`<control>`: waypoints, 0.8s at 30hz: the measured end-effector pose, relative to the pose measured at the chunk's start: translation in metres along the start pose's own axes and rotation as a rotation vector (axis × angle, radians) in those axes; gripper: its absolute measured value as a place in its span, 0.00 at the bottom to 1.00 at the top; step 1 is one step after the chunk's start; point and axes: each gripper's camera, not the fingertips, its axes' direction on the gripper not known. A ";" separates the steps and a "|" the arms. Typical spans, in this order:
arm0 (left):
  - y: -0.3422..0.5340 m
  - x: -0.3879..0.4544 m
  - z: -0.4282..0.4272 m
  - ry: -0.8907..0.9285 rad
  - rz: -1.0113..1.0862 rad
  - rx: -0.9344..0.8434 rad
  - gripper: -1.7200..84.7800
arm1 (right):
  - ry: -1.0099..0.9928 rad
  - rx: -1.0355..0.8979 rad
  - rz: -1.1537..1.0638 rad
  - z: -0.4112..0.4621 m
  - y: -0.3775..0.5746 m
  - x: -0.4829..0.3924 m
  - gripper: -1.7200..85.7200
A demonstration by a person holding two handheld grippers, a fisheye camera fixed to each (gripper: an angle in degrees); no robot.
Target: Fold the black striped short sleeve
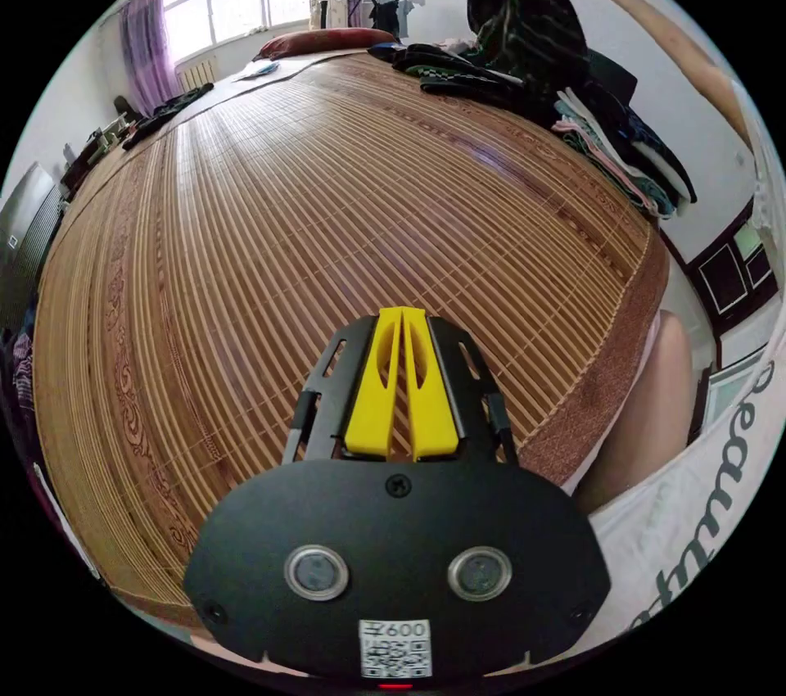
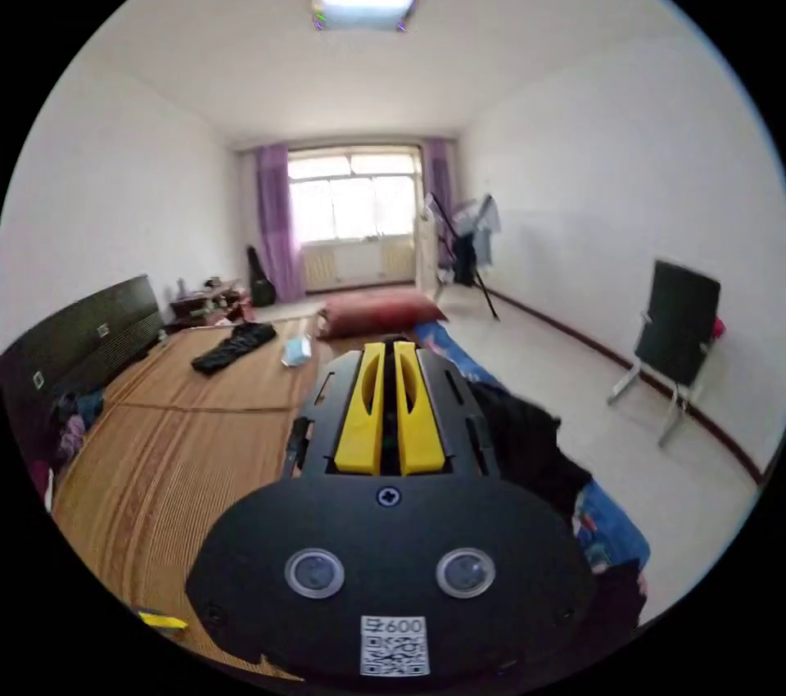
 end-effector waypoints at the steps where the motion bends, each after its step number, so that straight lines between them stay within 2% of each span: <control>1: 0.002 -0.003 -0.006 0.013 -0.005 0.003 0.03 | -0.048 0.042 -0.052 -0.028 -0.015 -0.026 0.01; 5: 0.012 0.000 -0.026 -0.011 0.008 0.016 0.03 | -0.212 0.120 -0.172 -0.101 -0.046 -0.106 0.01; 7: 0.017 0.010 -0.036 -0.059 0.036 0.022 0.03 | -0.209 0.133 -0.150 -0.114 -0.046 -0.124 0.01; 9: 0.024 0.022 -0.045 -0.113 0.081 0.022 0.04 | -0.136 0.062 -0.118 -0.104 -0.039 -0.136 0.01; 10: 0.030 0.030 -0.052 -0.143 0.102 0.024 0.04 | -0.121 -0.035 -0.109 -0.088 -0.029 -0.141 0.01; 12: 0.040 0.036 -0.064 -0.170 0.110 0.025 0.05 | -0.244 -0.160 -0.110 -0.067 0.001 -0.149 0.01; 13: 0.045 0.033 -0.074 -0.174 0.076 0.033 0.07 | -0.397 -0.206 -0.127 -0.060 0.031 -0.160 0.01; 14: 0.052 0.024 -0.089 -0.143 0.013 0.081 0.11 | -0.524 -0.250 -0.175 -0.058 0.063 -0.177 0.01; 15: 0.054 0.018 -0.098 -0.115 -0.022 0.117 0.15 | -0.563 -0.271 -0.211 -0.058 0.080 -0.187 0.01; 17: 0.056 -0.012 -0.142 -0.004 -0.117 0.292 0.22 | -0.660 -0.317 -0.293 -0.067 0.150 -0.221 0.01; 20: 0.035 -0.037 -0.202 -0.010 -0.139 0.541 0.26 | -0.836 -0.338 -0.305 -0.082 0.217 -0.237 0.01; 22: 0.006 -0.041 -0.222 -0.013 -0.110 0.583 0.26 | -0.931 -0.367 -0.287 -0.086 0.242 -0.239 0.01; 24: -0.032 -0.032 -0.218 0.019 -0.010 0.496 0.24 | -0.970 -0.387 -0.305 -0.086 0.258 -0.238 0.01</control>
